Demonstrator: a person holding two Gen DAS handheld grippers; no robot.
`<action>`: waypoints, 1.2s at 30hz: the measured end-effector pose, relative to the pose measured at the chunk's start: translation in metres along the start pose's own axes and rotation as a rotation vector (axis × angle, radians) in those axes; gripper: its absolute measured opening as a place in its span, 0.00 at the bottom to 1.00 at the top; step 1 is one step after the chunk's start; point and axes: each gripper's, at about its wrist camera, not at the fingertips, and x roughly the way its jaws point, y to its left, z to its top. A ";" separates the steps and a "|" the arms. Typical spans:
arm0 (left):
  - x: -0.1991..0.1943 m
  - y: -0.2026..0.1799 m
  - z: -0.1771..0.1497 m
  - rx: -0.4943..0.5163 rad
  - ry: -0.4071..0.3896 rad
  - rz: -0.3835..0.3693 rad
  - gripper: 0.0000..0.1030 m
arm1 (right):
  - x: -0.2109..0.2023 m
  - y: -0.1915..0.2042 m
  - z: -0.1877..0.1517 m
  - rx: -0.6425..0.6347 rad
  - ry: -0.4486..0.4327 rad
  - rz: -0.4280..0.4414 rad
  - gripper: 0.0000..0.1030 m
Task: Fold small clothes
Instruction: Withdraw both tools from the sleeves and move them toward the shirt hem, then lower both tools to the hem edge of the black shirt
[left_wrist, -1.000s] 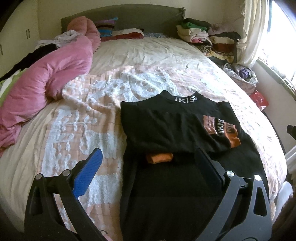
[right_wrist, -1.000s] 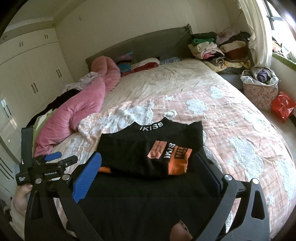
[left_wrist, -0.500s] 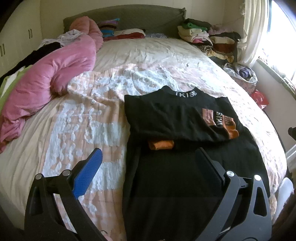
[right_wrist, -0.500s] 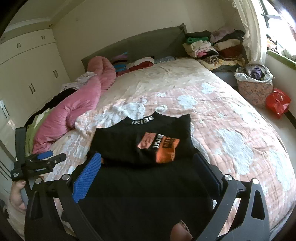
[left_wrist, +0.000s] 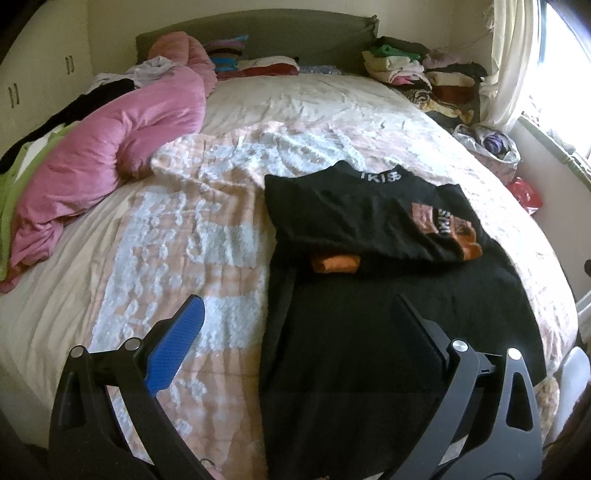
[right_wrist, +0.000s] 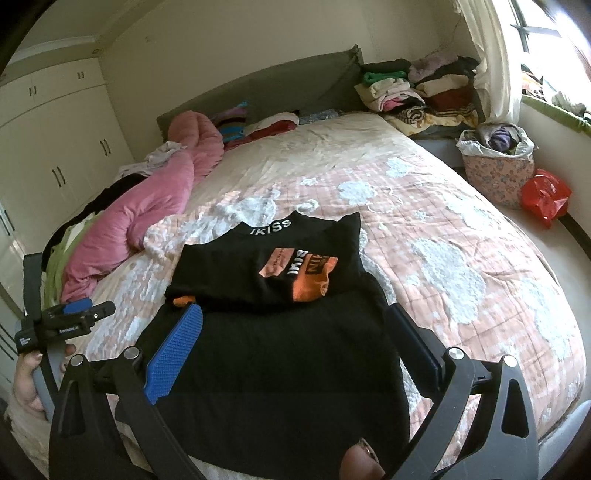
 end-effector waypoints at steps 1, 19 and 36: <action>0.000 0.002 -0.003 -0.002 0.006 0.006 0.91 | 0.000 -0.001 -0.001 0.000 0.001 0.001 0.96; 0.009 0.019 -0.039 -0.030 0.077 0.024 0.91 | 0.003 -0.013 -0.029 0.006 0.070 -0.018 0.96; 0.025 0.023 -0.078 -0.052 0.171 -0.011 0.91 | 0.006 -0.025 -0.064 0.011 0.153 -0.034 0.96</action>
